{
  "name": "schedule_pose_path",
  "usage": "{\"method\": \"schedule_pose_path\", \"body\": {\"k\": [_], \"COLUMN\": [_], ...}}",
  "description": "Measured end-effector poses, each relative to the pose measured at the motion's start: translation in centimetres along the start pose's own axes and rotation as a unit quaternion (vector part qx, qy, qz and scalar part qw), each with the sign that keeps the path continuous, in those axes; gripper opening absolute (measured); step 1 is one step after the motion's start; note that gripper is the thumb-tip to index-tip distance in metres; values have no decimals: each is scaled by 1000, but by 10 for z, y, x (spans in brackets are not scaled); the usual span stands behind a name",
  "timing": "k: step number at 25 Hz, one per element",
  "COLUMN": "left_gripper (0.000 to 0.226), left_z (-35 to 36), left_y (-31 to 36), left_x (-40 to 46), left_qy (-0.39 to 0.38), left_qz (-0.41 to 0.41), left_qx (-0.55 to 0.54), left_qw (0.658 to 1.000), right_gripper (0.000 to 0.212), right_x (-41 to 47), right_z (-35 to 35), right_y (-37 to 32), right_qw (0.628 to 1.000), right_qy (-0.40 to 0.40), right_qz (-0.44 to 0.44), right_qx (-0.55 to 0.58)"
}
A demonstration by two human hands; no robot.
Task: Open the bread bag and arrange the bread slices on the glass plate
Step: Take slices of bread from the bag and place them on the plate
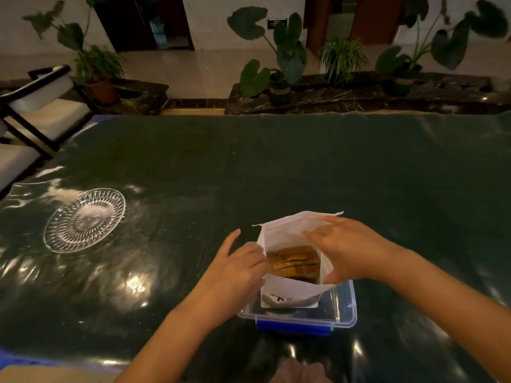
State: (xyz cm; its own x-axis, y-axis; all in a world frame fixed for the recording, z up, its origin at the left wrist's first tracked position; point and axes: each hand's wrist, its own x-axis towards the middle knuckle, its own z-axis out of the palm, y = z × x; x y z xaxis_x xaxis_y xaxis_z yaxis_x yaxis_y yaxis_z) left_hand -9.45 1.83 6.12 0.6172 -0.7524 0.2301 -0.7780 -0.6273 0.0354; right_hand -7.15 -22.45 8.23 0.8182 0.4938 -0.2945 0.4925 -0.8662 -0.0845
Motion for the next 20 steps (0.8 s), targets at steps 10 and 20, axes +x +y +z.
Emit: {"method": "schedule_pose_path", "body": {"k": [10, 20], "left_gripper": [12, 34], "left_z": [-6, 1], "left_y": [-25, -27], "left_x": [-4, -12], "left_qy": [-14, -2], "left_qz": [6, -29], "left_qx": [-108, -158], "left_qw": [994, 987], "right_gripper": [33, 41], "right_x": [20, 84], "right_z": [-13, 36], "right_y": [-14, -42], "right_qw": [999, 923], "right_qy": [-5, -152], "right_qz": [36, 140], "right_qx": [-25, 325]}}
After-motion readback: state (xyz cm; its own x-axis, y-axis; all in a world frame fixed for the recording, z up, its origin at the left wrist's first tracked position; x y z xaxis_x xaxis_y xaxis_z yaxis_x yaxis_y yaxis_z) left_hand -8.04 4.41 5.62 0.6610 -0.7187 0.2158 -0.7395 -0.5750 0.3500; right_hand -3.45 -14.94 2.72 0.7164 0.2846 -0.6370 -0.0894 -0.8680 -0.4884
